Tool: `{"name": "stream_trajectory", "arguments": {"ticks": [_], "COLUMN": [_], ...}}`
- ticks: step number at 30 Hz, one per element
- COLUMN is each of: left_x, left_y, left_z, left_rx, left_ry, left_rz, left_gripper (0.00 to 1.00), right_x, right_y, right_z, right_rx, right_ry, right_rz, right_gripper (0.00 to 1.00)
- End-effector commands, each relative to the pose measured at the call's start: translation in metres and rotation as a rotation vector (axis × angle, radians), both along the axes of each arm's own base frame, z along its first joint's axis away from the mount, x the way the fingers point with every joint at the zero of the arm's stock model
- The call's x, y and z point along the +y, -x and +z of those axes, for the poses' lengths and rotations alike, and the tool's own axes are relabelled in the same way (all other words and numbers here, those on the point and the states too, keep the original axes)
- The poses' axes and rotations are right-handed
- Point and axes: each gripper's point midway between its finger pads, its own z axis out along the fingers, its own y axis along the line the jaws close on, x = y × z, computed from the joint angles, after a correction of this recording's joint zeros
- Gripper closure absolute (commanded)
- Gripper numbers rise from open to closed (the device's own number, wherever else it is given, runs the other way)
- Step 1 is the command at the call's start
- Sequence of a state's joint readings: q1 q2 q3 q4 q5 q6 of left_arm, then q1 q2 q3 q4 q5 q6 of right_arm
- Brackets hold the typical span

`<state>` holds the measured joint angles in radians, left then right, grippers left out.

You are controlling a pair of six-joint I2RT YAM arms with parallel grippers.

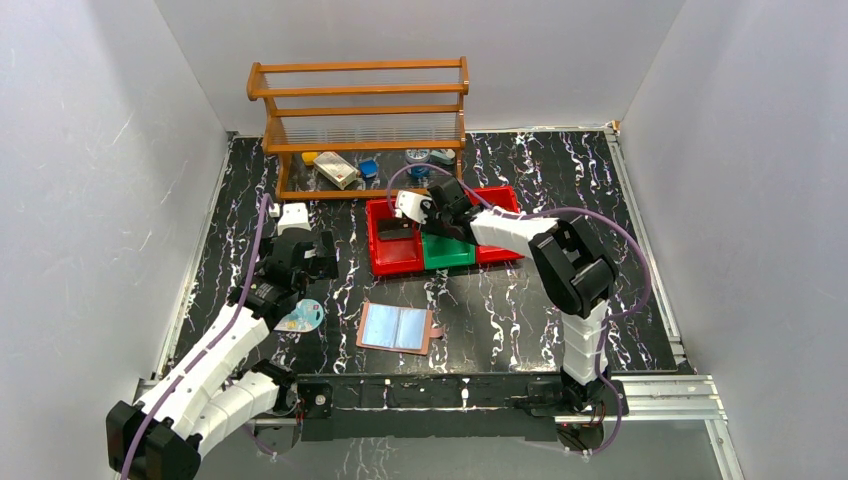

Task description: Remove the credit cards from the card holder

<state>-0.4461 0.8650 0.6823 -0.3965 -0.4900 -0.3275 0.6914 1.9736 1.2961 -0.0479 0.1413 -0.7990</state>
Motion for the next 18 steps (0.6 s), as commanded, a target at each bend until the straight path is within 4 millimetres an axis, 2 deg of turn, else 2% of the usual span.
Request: {"name": "stream_trajectory", "arguments": {"ticks": [1,6,9,14,15,18], "left_x": [0.004,0.003,0.003,0.002,0.002,0.004], "left_y": [-0.002,-0.002,-0.002,-0.003,-0.003,-0.003], "left_z": [0.001,0.000,0.000,-0.002,-0.003,-0.003], "left_rx": [-0.008,-0.003,-0.003,0.008,0.010,0.012], "left_ry": [-0.014,-0.011,-0.010,-0.014,-0.014,-0.020], "left_rz": [0.015,0.010,0.008,0.007,0.009,0.018], "left_gripper": [0.02,0.02,0.02,0.02,0.02,0.02], "right_x": [0.015,0.013,0.012,0.005,0.002,-0.007], "right_y": [0.005,0.006,0.005,0.003,0.005,0.014], "right_z": [0.033,0.042,0.056,0.100,0.121,0.141], "right_rx": [0.002,-0.008,-0.028,-0.085,-0.105,-0.077], "right_ry": [-0.112,-0.147,-0.196,-0.346,-0.406,-0.537], "right_rz": [0.017,-0.020,-0.054,-0.201,-0.240,-0.370], "right_gripper": [0.51,0.50,0.50,0.48,0.46,0.37]}}
